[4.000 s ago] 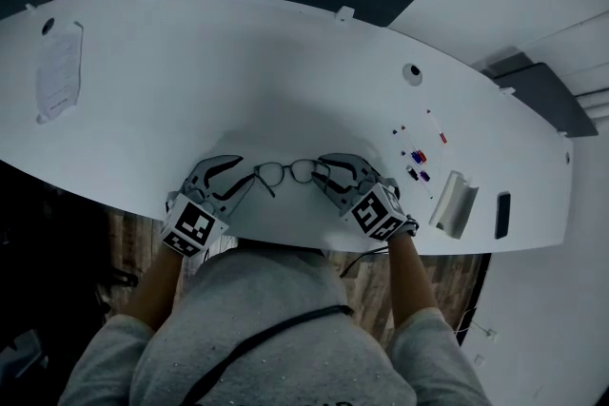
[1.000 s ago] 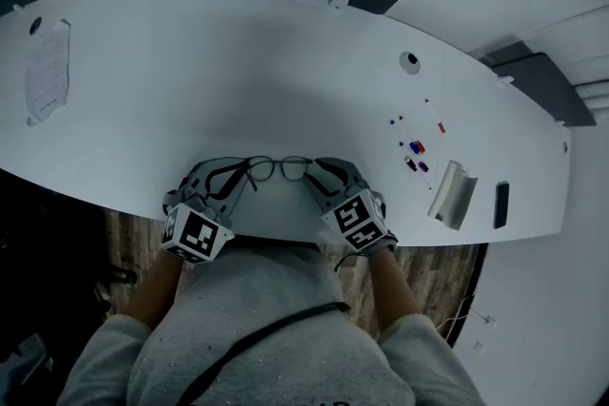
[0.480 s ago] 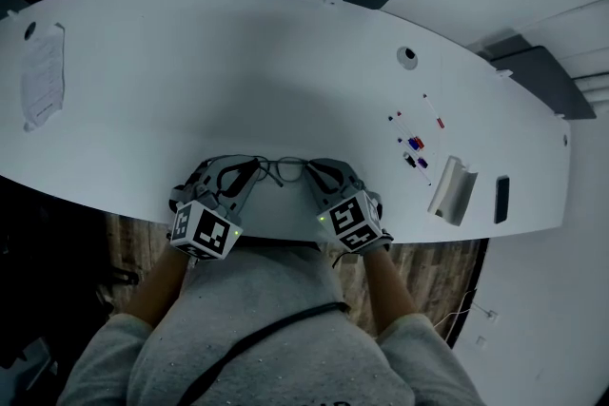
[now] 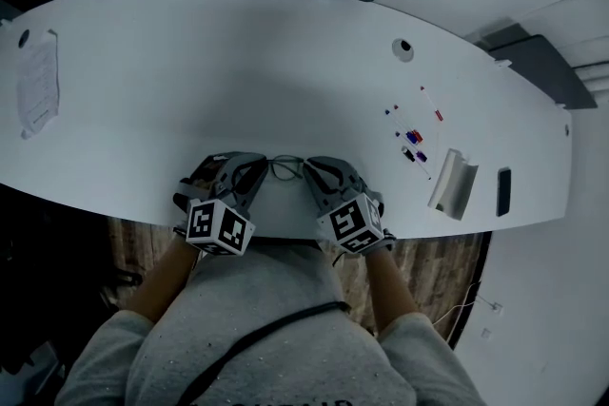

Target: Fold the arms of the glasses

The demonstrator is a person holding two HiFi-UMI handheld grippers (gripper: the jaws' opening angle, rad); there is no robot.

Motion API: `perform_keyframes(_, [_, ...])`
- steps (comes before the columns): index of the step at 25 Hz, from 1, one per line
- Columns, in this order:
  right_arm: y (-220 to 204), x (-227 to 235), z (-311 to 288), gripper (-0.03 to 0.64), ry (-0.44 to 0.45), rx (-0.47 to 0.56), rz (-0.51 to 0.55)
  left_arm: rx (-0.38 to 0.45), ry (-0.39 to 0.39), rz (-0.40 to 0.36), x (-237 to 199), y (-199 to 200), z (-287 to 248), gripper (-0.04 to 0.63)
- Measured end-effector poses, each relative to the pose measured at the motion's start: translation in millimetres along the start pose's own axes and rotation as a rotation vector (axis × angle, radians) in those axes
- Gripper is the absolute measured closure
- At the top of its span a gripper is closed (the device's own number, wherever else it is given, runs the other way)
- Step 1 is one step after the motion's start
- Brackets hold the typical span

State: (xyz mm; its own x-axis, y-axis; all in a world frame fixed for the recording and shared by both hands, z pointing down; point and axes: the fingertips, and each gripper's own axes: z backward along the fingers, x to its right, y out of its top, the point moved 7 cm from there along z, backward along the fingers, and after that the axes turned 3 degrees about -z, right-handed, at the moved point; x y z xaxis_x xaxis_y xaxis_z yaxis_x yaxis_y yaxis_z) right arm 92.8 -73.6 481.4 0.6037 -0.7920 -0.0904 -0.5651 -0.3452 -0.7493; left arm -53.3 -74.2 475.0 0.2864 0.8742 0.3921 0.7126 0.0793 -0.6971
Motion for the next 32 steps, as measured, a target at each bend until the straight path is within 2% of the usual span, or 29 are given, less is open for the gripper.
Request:
perform_keyframes(4, [9.8,9.0,22.7,0.577,-0.011,0.097,-0.092,-0.014,-0.009,-0.002,-1.2,-0.4,-3.1,0.563])
perform_keyframes(7, [26.0,6.4,27.5,0.577,0.050,0.159,-0.132,-0.022,-0.012,-0.014,-0.3,-0.3,-5.5,0.563])
perform_keyframes(9, [36.7,-1.7,22.1,0.577,0.106,0.158,-0.087,-0.024,-0.016,-0.023,0.2,-0.4,-6.8,0.563])
perform_keyframes(11, [43.3,-10.1,13.3,0.577,0.135,0.125,0.012,-0.024,-0.019,-0.042,1.2,-1.1,-7.6,0.563])
perform_keyframes(14, [42.8,-19.9,-0.3,0.577,0.128,0.029,0.183,-0.018,-0.014,-0.076,2.8,-1.7,-8.0,0.563])
perform_keyframes(16, [40.0,-21.8,-6.2,0.577,0.101,-0.019,0.256,-0.012,-0.018,-0.103,3.5,-1.7,-8.1,0.563])
perform_keyframes(20, [39.6,-20.1,-9.3,0.581,0.073,-0.046,0.270,0.024,-0.037,-0.160,5.5,-0.6,-5.5,0.563])
perform_keyframes(23, [39.0,-19.5,-10.5,0.583,0.065,-0.056,0.266,0.057,-0.052,-0.151,5.5,-2.1,-4.2,0.560])
perform_keyframes(25, [39.2,-19.4,-11.6,0.583,0.057,-0.060,0.260,0.064,-0.094,-0.131,5.1,-5.0,-4.0,0.508])
perform_keyframes(26, [39.4,-19.5,-12.3,0.583,0.055,-0.060,0.257,0.057,-0.122,-0.127,5.5,-7.7,-4.8,0.421])
perform_keyframes(27, [39.8,-19.7,-13.1,0.583,0.053,-0.061,0.255,0.047,-0.143,-0.126,5.7,-10.2,-5.5,0.376])
perform_keyframes(32, [41.1,-21.2,-18.5,0.583,0.044,-0.065,0.267,0.046,-0.106,-0.072,-0.4,-15.1,-1.4,0.376])
